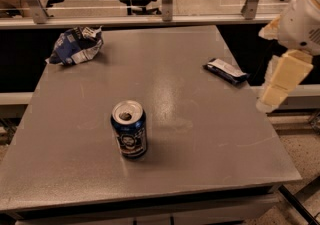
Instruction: Move rxbar blueberry near pepsi can
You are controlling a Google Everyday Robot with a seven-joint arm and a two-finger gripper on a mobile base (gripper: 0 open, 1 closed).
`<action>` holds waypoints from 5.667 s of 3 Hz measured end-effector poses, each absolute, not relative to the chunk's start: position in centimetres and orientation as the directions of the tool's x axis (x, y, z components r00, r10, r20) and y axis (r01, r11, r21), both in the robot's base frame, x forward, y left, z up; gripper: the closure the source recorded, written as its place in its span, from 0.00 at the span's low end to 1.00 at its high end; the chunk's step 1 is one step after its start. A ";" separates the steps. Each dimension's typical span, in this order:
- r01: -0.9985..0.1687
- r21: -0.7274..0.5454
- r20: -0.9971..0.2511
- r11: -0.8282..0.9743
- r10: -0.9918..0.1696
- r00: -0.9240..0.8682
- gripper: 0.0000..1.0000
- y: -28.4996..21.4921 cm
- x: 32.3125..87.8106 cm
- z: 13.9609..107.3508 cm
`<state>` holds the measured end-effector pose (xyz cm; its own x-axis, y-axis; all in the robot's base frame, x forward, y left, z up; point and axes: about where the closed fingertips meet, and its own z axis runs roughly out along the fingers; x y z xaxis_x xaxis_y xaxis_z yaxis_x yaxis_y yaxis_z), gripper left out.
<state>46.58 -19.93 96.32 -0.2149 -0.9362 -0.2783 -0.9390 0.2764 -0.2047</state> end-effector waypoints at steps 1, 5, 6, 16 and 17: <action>-0.941 -0.159 -0.332 0.298 -0.914 -0.234 0.00 -19.3 49.8 94.2; -0.905 -0.086 -0.376 0.417 -0.855 -0.358 0.00 -21.6 61.9 86.3; -0.898 -0.077 -0.369 0.433 -0.850 -0.377 0.00 -22.0 63.5 85.3; -0.999 -0.022 -0.425 -0.027 -0.905 0.034 1.00 -8.1 52.2 86.4; -0.994 -0.008 -0.426 -0.113 -0.899 0.106 1.00 -6.0 50.6 85.8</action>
Offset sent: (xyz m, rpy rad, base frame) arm 0.1123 0.0073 -0.0768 0.1416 0.0730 -0.0721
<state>50.57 -6.01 85.77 0.1059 -0.8985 -0.4259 -0.9935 -0.1134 -0.0077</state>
